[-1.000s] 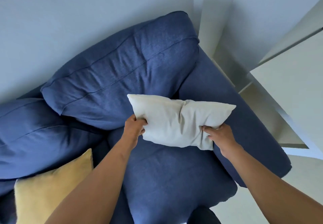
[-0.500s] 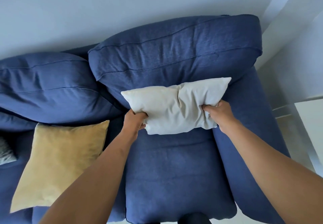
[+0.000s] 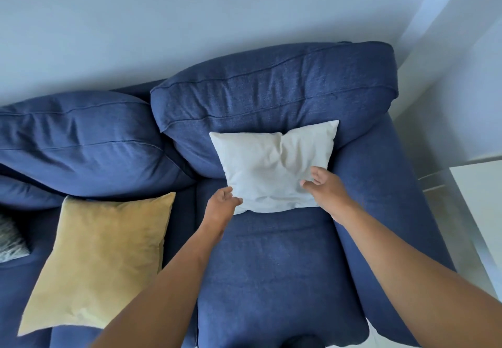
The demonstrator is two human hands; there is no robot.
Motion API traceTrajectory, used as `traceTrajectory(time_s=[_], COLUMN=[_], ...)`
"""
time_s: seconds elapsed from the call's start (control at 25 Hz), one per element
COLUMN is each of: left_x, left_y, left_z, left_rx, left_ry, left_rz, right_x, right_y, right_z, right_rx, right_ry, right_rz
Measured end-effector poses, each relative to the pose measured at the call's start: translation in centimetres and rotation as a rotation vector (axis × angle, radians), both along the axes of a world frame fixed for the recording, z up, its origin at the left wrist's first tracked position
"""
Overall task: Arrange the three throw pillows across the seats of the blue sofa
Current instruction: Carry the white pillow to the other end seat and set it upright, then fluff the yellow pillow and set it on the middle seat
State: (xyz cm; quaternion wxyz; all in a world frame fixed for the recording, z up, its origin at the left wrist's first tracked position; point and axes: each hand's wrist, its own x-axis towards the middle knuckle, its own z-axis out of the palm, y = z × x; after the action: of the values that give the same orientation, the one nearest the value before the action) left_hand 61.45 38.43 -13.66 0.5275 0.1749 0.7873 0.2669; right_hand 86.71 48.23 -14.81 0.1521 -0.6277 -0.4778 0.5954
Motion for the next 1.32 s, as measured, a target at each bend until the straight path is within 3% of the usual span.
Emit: traceTrajectory(time_s=[0.24,0.64,1.0,1.32], left_x=[-0.3,-7.5,-23.3,-35.9], left_y=[-6.3,-15.8,-28.3,-40.7], left_z=[1.8,4.7,5.6,4.3], left_rx=[-0.004,0.052,0.137,0.000], left_ry=[0.049,0.156,0.148,0.210], left_rz=[-0.013,-0.038,-0.072,0.115], right_x=[-1.2,-7.4,-21.1,-31.9], right_y=[-4.2,-13.7,-28.3,-34.8], right_z=[0.7,4.4,7.5,8.5], right_rx=[0.010,0.069,0.079,0.010], right_ry=[-0.011,0.005,-0.125,-0.121], right_rz=[0.054,0.090,0.096,0.281])
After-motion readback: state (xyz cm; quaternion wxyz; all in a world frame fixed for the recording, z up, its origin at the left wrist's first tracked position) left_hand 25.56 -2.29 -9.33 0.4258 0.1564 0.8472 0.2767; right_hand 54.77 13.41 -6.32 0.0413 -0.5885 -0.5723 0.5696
